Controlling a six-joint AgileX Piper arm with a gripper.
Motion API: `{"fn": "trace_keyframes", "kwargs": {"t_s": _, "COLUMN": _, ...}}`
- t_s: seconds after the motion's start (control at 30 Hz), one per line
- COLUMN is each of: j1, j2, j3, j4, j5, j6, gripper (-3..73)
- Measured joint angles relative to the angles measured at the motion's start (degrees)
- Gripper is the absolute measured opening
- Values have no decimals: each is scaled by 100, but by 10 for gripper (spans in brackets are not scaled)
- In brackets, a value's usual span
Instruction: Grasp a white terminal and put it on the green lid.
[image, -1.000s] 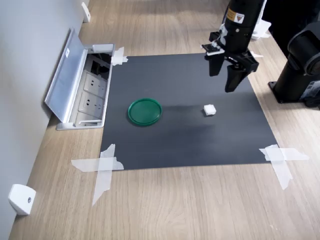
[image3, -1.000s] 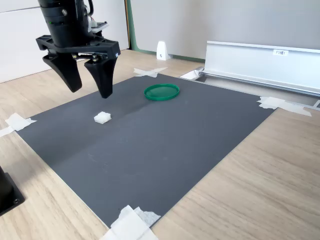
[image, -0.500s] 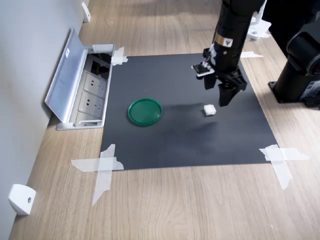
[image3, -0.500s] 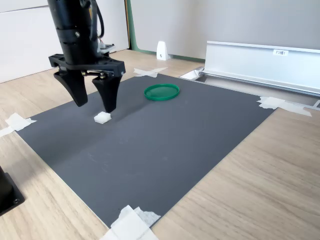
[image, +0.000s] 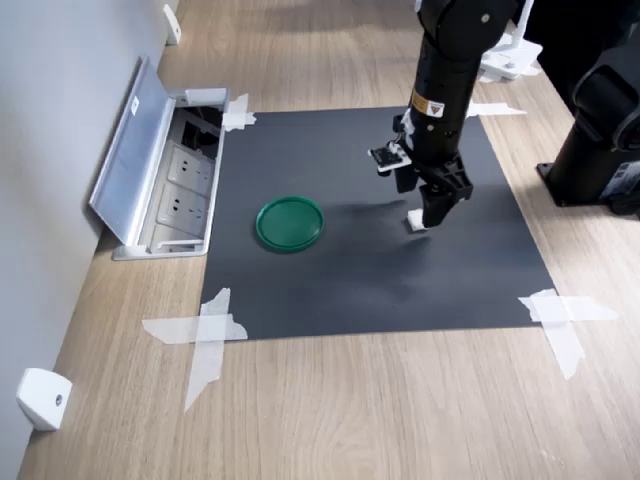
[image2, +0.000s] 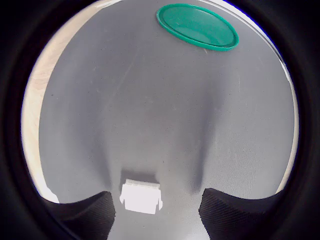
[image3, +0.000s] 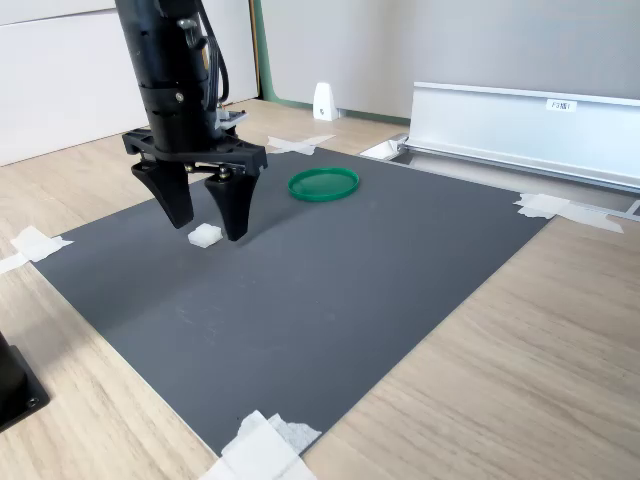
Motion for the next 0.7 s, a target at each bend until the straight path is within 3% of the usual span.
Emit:
{"fn": "trace_keyframes", "kwargs": {"t_s": 0.23, "j1": 0, "j2": 0, "j3": 0, "j4": 259, "j5": -21, "j6": 0, "gripper": 720}}
{"fn": "trace_keyframes", "kwargs": {"t_s": 0.7, "j1": 0, "j2": 0, "j3": 0, "j4": 313, "j5": -43, "j6": -2, "gripper": 712}}
